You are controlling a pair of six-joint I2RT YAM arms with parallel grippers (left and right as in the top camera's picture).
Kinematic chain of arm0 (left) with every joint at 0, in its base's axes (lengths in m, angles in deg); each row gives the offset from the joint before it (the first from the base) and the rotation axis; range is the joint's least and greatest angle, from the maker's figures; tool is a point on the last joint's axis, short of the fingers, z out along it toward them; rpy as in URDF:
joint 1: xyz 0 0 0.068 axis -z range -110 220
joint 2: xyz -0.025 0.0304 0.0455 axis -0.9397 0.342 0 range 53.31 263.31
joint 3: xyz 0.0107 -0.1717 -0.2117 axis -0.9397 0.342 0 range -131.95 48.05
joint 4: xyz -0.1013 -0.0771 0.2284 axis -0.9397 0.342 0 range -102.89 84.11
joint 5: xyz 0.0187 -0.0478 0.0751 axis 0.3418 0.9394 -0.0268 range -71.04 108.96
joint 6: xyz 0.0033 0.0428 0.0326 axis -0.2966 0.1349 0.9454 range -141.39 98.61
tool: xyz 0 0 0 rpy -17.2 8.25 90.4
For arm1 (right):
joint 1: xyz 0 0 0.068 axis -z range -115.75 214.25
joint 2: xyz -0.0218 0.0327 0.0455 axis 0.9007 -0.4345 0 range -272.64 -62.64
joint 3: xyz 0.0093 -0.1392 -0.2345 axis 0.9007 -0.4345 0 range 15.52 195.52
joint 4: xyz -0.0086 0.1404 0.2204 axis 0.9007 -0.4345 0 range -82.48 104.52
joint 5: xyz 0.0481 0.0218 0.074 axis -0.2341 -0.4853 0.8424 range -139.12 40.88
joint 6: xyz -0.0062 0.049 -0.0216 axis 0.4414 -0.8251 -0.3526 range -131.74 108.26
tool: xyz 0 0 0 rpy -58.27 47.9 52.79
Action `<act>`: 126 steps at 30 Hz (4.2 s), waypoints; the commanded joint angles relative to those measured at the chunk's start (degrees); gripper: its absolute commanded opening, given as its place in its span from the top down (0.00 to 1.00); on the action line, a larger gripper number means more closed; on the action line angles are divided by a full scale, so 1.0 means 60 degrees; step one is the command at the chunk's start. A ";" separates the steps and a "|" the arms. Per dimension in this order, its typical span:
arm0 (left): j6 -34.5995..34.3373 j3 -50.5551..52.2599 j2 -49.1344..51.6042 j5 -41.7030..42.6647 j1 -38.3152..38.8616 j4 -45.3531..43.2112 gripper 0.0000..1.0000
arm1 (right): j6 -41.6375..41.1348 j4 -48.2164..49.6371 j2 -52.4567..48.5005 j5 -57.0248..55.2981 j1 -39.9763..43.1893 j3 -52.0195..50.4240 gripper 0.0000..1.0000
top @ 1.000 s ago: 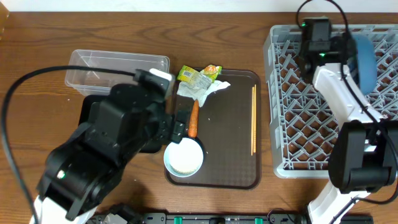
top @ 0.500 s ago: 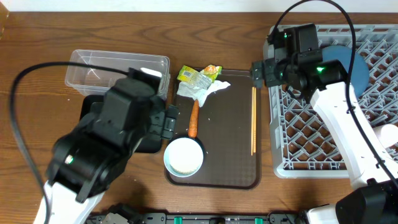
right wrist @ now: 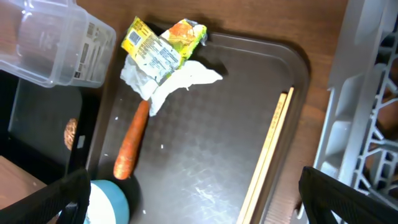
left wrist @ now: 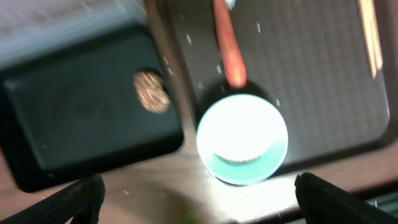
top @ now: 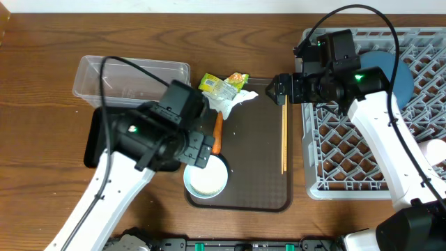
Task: Sort waste into correct bins and load items into the dishwasher rack
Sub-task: 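Grasp the light-blue rice bowl with the left gripper and lift, then tip the light-blue bowl over the black tray to dump rice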
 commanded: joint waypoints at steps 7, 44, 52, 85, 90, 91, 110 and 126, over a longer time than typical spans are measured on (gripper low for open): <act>-0.0058 0.2353 0.0058 0.1934 0.0098 -0.1333 0.19 | -0.0408 0.0033 -0.0004 -0.0011 0.0018 0.0047 0.01; 0.0386 0.4816 0.2634 0.1140 0.2856 -0.4532 0.94 | -0.0619 0.0033 -0.0011 -0.0189 -0.0055 0.0044 0.01; 0.0423 0.4932 0.2805 0.1140 0.2856 -0.4823 0.93 | -0.0616 0.0036 -0.0011 -0.0197 -0.0051 0.0044 0.01; 0.0412 0.2426 0.1829 0.0739 0.2641 -0.3053 0.94 | -0.0616 0.0022 -0.0011 -0.0328 -0.0055 0.0044 0.01; -0.0142 0.2040 0.0820 0.0754 0.1698 -0.2871 0.94 | -0.0616 -0.0007 -0.0011 -0.0328 -0.0055 0.0044 0.01; -0.0280 0.2044 0.0539 0.0838 0.1315 -0.2871 0.94 | -0.0616 -0.0018 -0.0011 -0.0328 -0.0055 0.0044 0.01; 0.1610 0.4149 -0.0215 1.0502 -0.6940 -0.5125 0.94 | -0.0619 -0.0044 -0.0011 -0.0328 -0.0055 0.0044 0.01; 0.2820 0.6506 -0.0215 1.3861 -0.9479 -0.7672 0.94 | -0.0612 -0.0066 -0.0011 -0.0328 -0.0055 0.0044 0.01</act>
